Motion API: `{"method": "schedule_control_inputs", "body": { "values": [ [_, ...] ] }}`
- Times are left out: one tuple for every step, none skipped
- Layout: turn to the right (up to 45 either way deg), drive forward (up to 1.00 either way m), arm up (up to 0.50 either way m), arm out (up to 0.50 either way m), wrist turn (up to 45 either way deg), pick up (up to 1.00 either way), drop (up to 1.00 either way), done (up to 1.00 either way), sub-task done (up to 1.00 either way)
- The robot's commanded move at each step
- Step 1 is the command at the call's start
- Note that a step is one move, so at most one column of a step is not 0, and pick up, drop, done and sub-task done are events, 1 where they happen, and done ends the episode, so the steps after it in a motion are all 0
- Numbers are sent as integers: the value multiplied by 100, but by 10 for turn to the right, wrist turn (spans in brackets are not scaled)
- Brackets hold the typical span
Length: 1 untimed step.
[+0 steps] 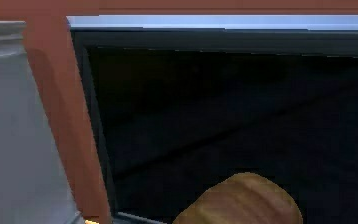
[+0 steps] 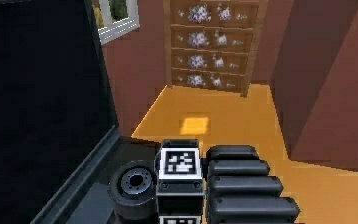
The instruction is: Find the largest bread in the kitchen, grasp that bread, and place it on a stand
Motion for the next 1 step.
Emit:
{"method": "schedule_control_inputs", "body": {
  "values": [
    [0,0,0,8,0,0,0,0,0]
  ]
}}
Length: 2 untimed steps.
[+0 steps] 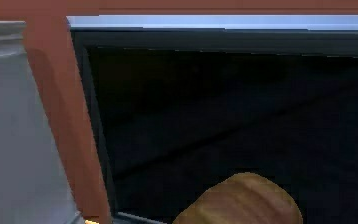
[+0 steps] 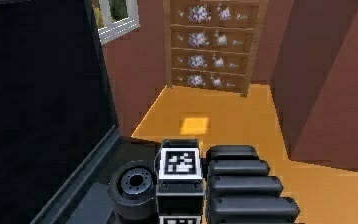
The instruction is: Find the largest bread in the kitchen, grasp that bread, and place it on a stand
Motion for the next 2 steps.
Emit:
{"method": "schedule_control_inputs", "body": {
  "values": [
    [0,0,0,0,0,0,100,0,0],
    [-450,0,0,0,0,0,0,0,0]
  ]
}}
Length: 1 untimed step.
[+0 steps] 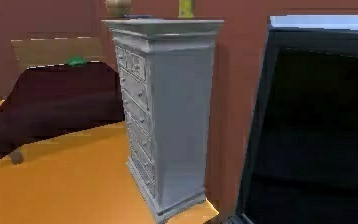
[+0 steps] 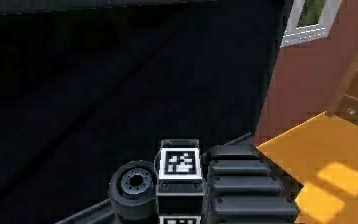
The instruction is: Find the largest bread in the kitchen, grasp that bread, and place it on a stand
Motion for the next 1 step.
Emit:
{"method": "schedule_control_inputs", "body": {
  "values": [
    [-330,0,0,0,0,0,0,0,0]
  ]
}}
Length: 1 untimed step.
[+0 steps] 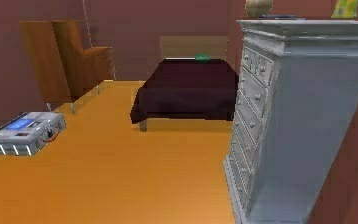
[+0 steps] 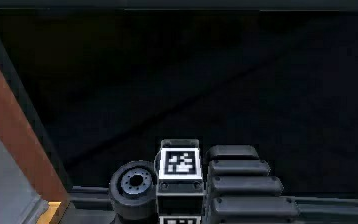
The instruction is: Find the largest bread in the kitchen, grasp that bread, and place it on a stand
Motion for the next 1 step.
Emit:
{"method": "schedule_control_inputs", "body": {
  "values": [
    [-90,0,0,0,0,0,0,0,0]
  ]
}}
